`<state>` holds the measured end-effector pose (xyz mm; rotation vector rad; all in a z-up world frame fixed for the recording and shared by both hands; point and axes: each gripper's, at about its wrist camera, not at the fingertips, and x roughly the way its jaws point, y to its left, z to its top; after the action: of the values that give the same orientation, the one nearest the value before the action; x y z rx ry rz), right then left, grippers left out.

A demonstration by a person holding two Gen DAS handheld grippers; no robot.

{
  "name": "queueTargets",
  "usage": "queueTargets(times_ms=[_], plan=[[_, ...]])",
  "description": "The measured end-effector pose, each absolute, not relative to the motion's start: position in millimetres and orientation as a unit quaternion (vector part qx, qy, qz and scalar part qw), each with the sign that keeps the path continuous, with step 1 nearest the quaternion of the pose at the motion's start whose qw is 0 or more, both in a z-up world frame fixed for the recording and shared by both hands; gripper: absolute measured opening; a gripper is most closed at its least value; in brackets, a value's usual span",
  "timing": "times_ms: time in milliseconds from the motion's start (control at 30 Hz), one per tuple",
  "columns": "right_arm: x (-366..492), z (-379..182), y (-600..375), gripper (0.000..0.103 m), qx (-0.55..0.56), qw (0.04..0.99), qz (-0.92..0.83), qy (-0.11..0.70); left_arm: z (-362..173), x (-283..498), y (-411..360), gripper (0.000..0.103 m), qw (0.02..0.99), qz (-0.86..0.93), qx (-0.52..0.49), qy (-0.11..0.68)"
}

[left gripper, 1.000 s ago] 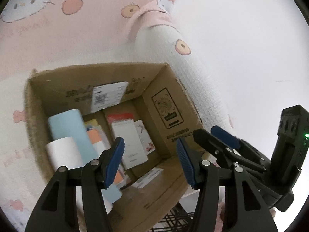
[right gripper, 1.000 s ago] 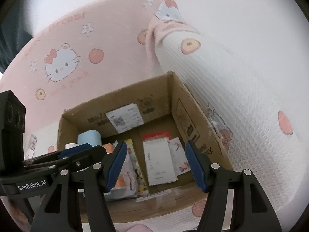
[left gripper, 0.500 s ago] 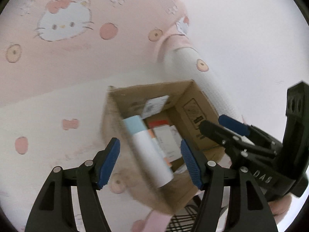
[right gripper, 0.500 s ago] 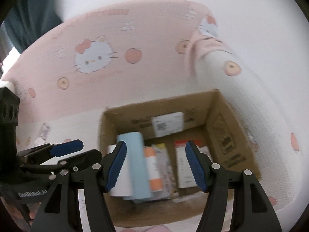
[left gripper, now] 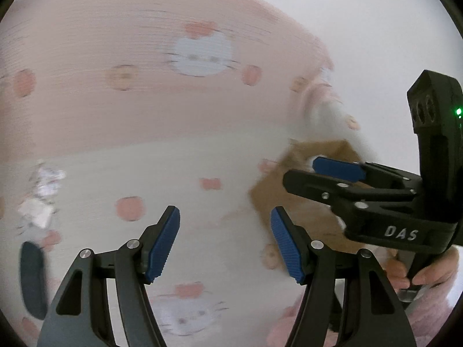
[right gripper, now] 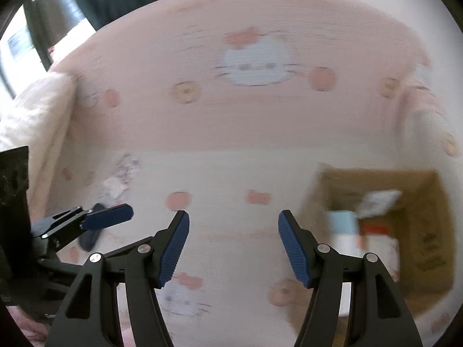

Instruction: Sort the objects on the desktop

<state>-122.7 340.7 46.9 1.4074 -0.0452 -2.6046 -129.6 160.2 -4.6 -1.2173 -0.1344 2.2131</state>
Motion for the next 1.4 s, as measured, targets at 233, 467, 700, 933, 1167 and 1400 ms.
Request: queueTargets(times_ms=[233,467,700,933,1167,1400], plan=[[-161,15,252,0.062,0.490,0.168,-0.856,0.007,-34,-153,73,0.069,0.249,0.854,-0.452,-0.059],[-205,-40,191,0.062,0.519,0.236,-0.822,0.013,-78,-180,11,0.069,0.177,0.861,-0.474,-0.055],[-233,-79,165,0.062,0.536,0.264,-0.802,0.010,-109,-191,-31,0.069,0.138,0.855,-0.488,-0.111],[-256,-108,139,0.062,0.529,0.290,-0.797,0.006,-138,-210,-64,0.069,0.094,0.839,-0.507,-0.172],[-267,-130,97,0.062,0.506,0.353,-0.784,0.063,-156,-231,-83,0.069,0.070,0.832,-0.516,-0.192],[-301,-153,76,0.062,0.519,0.367,-0.772,0.019,-182,-263,-103,0.069,0.037,0.812,-0.534,-0.232]])
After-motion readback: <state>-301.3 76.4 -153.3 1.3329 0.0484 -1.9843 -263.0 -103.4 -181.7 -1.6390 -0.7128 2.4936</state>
